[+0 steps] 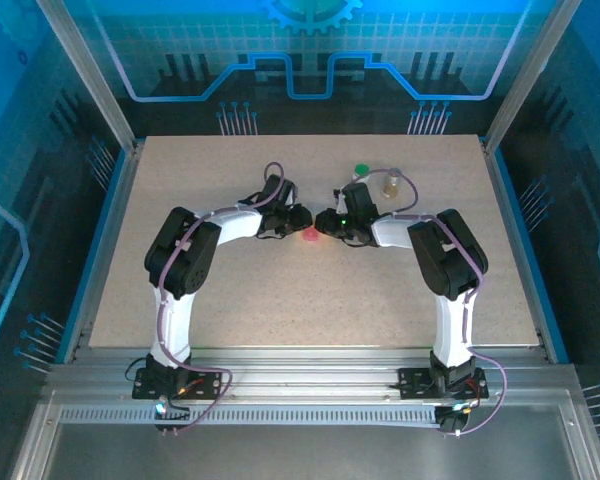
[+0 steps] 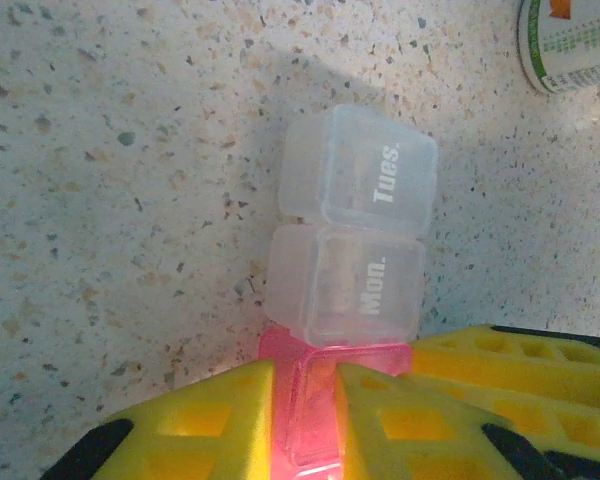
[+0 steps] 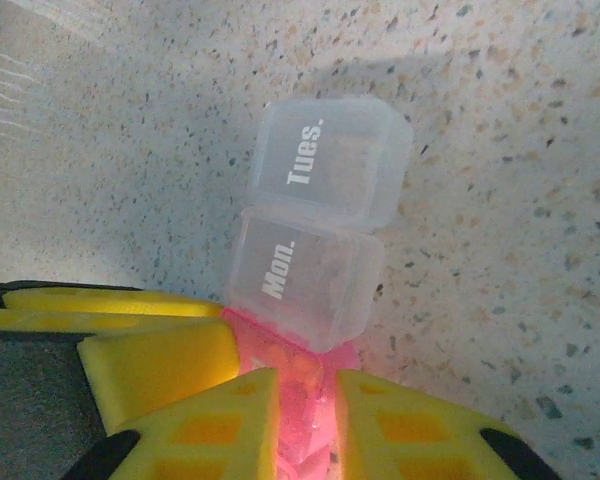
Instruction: Sort the pills into containers
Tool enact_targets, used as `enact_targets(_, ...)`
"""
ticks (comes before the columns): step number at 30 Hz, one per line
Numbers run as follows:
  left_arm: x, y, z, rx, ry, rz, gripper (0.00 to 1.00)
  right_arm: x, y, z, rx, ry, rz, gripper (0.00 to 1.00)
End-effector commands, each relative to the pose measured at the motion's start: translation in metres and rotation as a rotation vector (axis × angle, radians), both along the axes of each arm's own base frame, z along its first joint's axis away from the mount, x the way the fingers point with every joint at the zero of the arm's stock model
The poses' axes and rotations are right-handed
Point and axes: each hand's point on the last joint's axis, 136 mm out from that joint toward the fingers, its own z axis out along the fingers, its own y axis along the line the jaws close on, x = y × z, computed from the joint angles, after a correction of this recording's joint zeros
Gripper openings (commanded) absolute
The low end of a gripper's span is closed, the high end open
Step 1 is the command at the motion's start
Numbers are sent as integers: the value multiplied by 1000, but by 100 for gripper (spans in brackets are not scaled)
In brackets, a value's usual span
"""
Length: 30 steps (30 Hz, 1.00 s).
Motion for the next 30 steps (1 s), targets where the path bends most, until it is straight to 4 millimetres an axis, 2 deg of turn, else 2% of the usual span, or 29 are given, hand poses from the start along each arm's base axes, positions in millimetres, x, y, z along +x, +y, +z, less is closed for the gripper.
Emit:
enact_targets(1, -4, -5, 14, 35, 16, -35, 24, -14, 5, 20, 37, 44, 42, 25)
enact_targets(6, 8, -1, 55, 44, -57, -26, 29, -5, -10, 62, 0, -35, 31, 32)
enact_targets(10, 9, 8, 89, 66, -123, -24, 34, -11, -27, 88, -32, -89, 20, 33)
enact_targets(14, -5, 44, 139, 116, -276, 10, 40, -30, -63, 114, -164, -207, 3, 35)
enact_targets(16, -21, 68, 160, 163, -391, 18, 47, -42, -87, 125, -265, -280, -2, 40)
enact_targets(18, -41, 100, 175, 265, -538, 56, 57, -55, -115, 131, -385, -356, -15, 49)
enact_targets(21, -73, 150, 174, 411, -709, 163, 72, -70, -161, 130, -511, -442, -103, 65)
enact_targets(22, -81, 164, 174, 450, -763, 200, 75, -73, -172, 131, -534, -484, -119, 67)
enact_targets(24, -100, 198, 161, 561, -841, 304, 79, -80, -194, 130, -597, -580, -159, 77)
enact_targets(26, -114, 223, 147, 674, -891, 373, 83, -84, -216, 130, -645, -650, -239, 86)
enact_targets(27, -120, 233, 138, 732, -893, 395, 87, -86, -227, 128, -651, -677, -285, 89)
enact_targets(30, -124, 252, 108, 817, -838, 431, 98, -86, -241, 114, -656, -714, -327, 92)
